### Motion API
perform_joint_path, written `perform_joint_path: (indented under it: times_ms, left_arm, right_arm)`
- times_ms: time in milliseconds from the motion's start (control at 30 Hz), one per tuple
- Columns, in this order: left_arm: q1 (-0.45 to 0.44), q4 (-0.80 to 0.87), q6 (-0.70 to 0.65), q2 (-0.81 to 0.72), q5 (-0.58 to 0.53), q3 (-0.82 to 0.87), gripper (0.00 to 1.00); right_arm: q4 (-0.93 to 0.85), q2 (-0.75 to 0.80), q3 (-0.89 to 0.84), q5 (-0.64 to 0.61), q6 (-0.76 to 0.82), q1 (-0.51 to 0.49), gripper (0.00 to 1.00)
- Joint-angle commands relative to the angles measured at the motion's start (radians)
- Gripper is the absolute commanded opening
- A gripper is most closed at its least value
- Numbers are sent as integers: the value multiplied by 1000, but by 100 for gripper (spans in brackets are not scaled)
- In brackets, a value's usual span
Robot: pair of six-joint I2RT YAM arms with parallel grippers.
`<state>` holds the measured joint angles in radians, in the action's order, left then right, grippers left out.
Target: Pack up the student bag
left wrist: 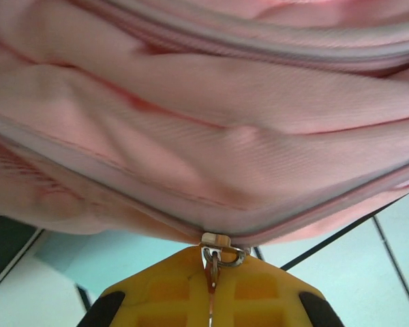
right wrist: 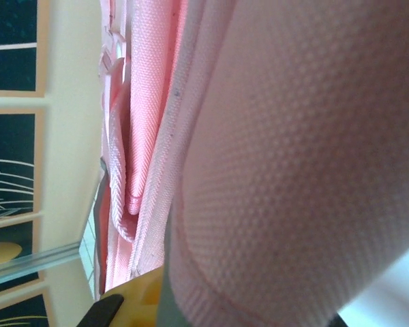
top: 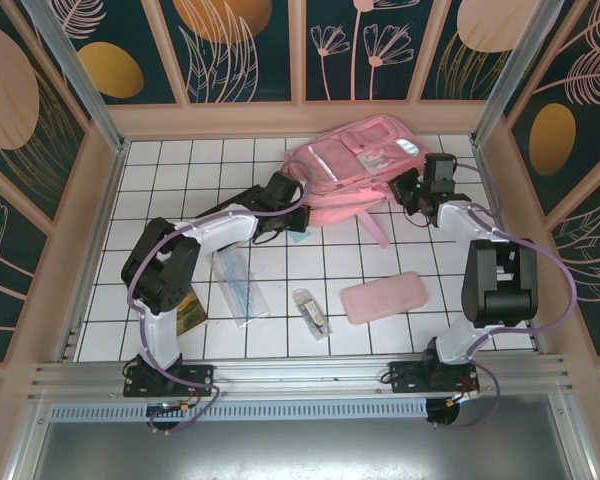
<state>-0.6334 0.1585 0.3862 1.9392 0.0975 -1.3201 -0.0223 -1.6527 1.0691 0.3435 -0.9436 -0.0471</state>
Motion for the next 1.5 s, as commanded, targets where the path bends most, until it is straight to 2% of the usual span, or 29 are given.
perform_joint_path:
  times_ms: [0,67,167,200,267,333,433,600,633,667,800,900,1000,1133,1333,1400,1467]
  left_arm:
    - [26,209,-74,-24,-64,29,0]
    - [28,224,-97,-9,-13,7,0]
    - [20,213,-86,2,148,-24,0]
    - [12,203,-75,1,170,-29,0]
    - [-15,185,-55,-2,198,-52,0]
    - [-38,153,-8,6,229,-79,0]
    - [-49,66,79,33,294,-110,0]
    - [-80,-21,151,104,345,-212,0]
    - [-87,-28,160,118,347,-235,0]
    - [-93,-37,169,130,350,-256,0]
    - [-110,-82,213,154,378,-286,0]
    - [-123,-113,243,152,398,-277,0]
    - [-136,-144,275,138,421,-256,0]
    - [-160,-137,281,114,421,-247,0]
    - [-178,-113,280,83,428,-230,0]
    - [-181,-97,273,72,434,-222,0]
    - [-181,-63,255,56,433,-211,0]
  right_arm:
    - [47,-33,97,-39,126,31,0]
    - [32,-65,134,-41,165,34,0]
    - [22,-132,219,-39,216,37,3]
    - [4,-162,254,-37,225,39,10]
    - [-81,-221,342,-25,234,44,42]
    - [-166,-246,399,-22,232,44,59]
    - [-215,-204,355,-17,236,48,77]
    - [-232,-15,110,10,248,88,83]
    - [-235,41,55,7,247,96,96]
    - [-245,93,5,3,251,103,98]
    - [-256,292,-142,27,205,103,99]
    - [-191,429,-255,63,97,83,99]
    - [-71,488,-365,101,-49,28,99]
    - [151,463,-466,127,-236,-62,97]
    - [398,315,-489,93,-360,-134,91]
    - [475,245,-476,90,-374,-139,85]
    - [499,182,-445,75,-355,-132,72]
